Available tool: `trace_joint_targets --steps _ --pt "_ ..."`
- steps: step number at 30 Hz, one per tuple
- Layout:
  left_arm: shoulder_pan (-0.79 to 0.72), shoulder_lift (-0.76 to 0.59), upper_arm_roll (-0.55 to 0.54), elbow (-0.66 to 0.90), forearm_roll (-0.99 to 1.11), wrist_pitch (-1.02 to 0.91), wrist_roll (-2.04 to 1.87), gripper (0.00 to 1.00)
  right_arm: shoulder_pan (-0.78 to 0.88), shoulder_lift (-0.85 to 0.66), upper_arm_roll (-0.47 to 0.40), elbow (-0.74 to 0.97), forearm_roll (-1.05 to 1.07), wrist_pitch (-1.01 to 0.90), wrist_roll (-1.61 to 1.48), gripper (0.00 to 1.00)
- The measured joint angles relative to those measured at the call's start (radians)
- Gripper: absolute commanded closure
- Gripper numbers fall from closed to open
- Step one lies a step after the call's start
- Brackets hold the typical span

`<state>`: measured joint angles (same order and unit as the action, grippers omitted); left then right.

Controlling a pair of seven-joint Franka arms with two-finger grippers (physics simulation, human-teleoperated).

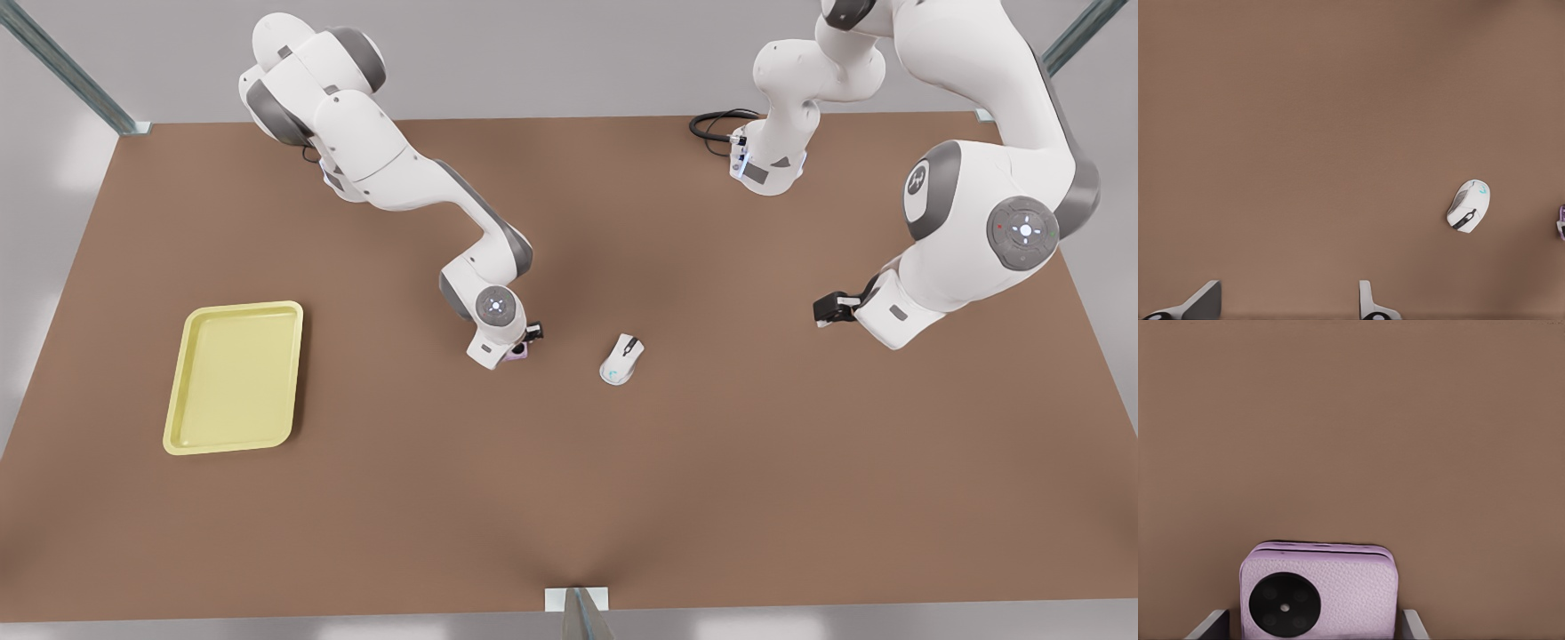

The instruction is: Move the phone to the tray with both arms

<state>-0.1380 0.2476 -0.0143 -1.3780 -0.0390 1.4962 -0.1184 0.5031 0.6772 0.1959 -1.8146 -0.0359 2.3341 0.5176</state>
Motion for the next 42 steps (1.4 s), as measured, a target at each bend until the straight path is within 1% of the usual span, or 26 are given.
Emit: trace_joint_targets --steps 7,8,9,11,14,16,18,21,25,27,30,31,32,33,37,39,40,42 --pt "0.0 0.007 0.0 0.0 0.0 0.001 0.0 0.0 0.001 0.009 0.0 -0.001 -0.002 0.001 0.006 0.04" --pt "0.0 0.007 0.0 0.0 0.0 0.001 0.0 0.0 0.002 0.009 0.0 -0.001 -0.001 0.003 0.006 0.19" --pt "0.0 0.007 0.0 0.0 0.0 0.001 0.0 0.0 0.001 0.009 0.0 -0.001 0.001 0.004 0.005 0.23" --pt "0.0 0.007 0.0 0.001 0.0 0.001 0.0 0.0 0.001 0.008 0.0 -0.001 0.005 0.005 0.002 0.25" --pt "0.0 0.007 0.0 0.003 0.0 0.001 0.0 0.0 -0.004 -0.001 0.0 0.015 0.005 0.003 -0.001 0.25" --pt "0.0 0.007 0.0 0.003 0.0 0.001 0.0 0.0 -0.016 -0.01 0.0 0.042 0.005 -0.006 -0.006 0.24" --pt "0.0 0.007 0.001 0.003 0.0 0.001 0.0 0.0 -0.083 -0.047 -0.001 0.067 0.004 -0.04 -0.025 0.23" --pt "0.0 0.008 0.001 0.003 0.0 0.0 0.0 0.0 -0.267 -0.093 -0.001 0.067 0.003 -0.093 -0.078 0.23" --pt "0.0 0.008 0.001 0.002 0.001 0.0 0.0 0.0 -0.526 -0.109 -0.002 0.028 0.003 -0.149 -0.183 0.23" --pt "0.0 0.008 0.001 0.002 0.001 0.0 0.0 0.0 -0.66 -0.138 -0.004 -0.02 -0.002 -0.167 -0.254 0.23" --pt "0.0 0.008 0.001 0.002 0.001 0.0 -0.001 0.0 -0.82 -0.209 -0.004 -0.116 -0.039 -0.181 -0.368 0.23" --pt "0.0 0.008 0.001 0.002 0.001 0.0 -0.001 0.0 -0.857 -0.211 -0.005 -0.127 -0.057 -0.183 -0.405 0.17" --pt "0.0 0.008 0.001 0.002 0.001 0.0 -0.001 0.0 -0.882 -0.212 -0.005 -0.138 -0.073 -0.185 -0.439 0.1" --pt "0.0 0.008 0.001 0.002 0.001 0.0 -0.001 0.0 -0.902 -0.213 -0.006 -0.142 -0.091 -0.187 -0.471 0.0" --pt "0.006 -0.002 0.0 -0.001 0.016 0.008 -0.001 0.0 -0.93 -0.213 -0.017 -0.128 -0.132 -0.192 -0.586 0.0" --pt "0.006 0.001 -0.001 0.003 0.027 0.012 -0.001 0.0 -0.925 -0.237 -0.014 -0.07 -0.138 -0.204 -0.634 0.0" --pt "0.006 0.004 -0.001 0.004 0.029 0.013 0.0 0.0 -0.923 -0.267 0.012 -0.011 -0.134 -0.219 -0.655 0.0" --pt "0.006 0.006 -0.001 0.006 0.034 0.016 -0.001 0.0 -0.915 -0.343 0.093 0.14 -0.099 -0.29 -0.682 0.0"
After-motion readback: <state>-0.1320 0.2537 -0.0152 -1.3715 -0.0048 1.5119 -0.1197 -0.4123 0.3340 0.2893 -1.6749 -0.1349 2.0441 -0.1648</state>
